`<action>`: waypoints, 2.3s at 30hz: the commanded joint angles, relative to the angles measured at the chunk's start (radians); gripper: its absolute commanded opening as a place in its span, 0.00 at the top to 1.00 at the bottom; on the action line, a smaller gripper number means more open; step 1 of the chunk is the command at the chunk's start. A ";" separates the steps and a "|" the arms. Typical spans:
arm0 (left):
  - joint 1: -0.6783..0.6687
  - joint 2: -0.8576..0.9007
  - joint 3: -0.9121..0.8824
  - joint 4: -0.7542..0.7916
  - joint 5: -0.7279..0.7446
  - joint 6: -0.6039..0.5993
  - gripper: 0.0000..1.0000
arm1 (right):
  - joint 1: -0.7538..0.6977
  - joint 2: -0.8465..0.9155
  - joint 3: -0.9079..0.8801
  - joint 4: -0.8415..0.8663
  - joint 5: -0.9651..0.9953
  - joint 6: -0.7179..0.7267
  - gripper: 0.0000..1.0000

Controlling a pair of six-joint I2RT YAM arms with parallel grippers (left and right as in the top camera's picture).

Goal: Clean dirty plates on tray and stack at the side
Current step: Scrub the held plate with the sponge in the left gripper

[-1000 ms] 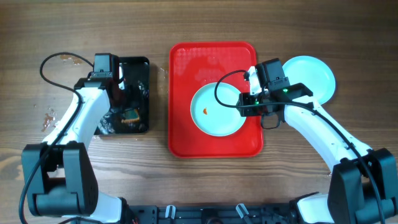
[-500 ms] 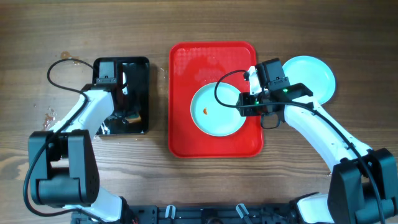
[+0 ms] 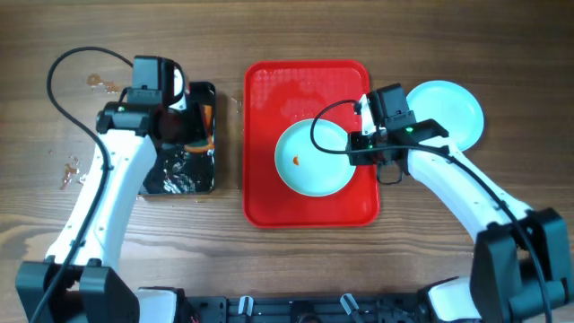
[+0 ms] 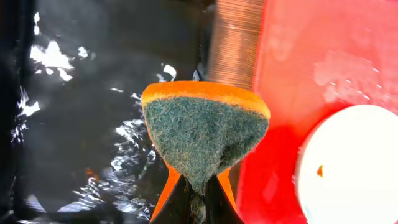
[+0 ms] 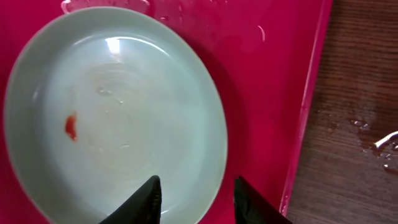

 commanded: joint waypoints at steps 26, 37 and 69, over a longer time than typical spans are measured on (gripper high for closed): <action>-0.555 0.391 0.010 0.413 0.109 -0.534 0.96 | 0.003 0.226 -0.002 0.103 0.039 0.081 0.96; -0.482 0.522 0.010 0.332 -0.080 -0.443 0.96 | 0.003 0.226 -0.002 0.087 0.039 0.082 0.96; -0.341 0.364 0.340 -0.290 -0.353 -0.421 0.96 | 0.003 0.216 -0.002 0.031 0.084 0.077 0.96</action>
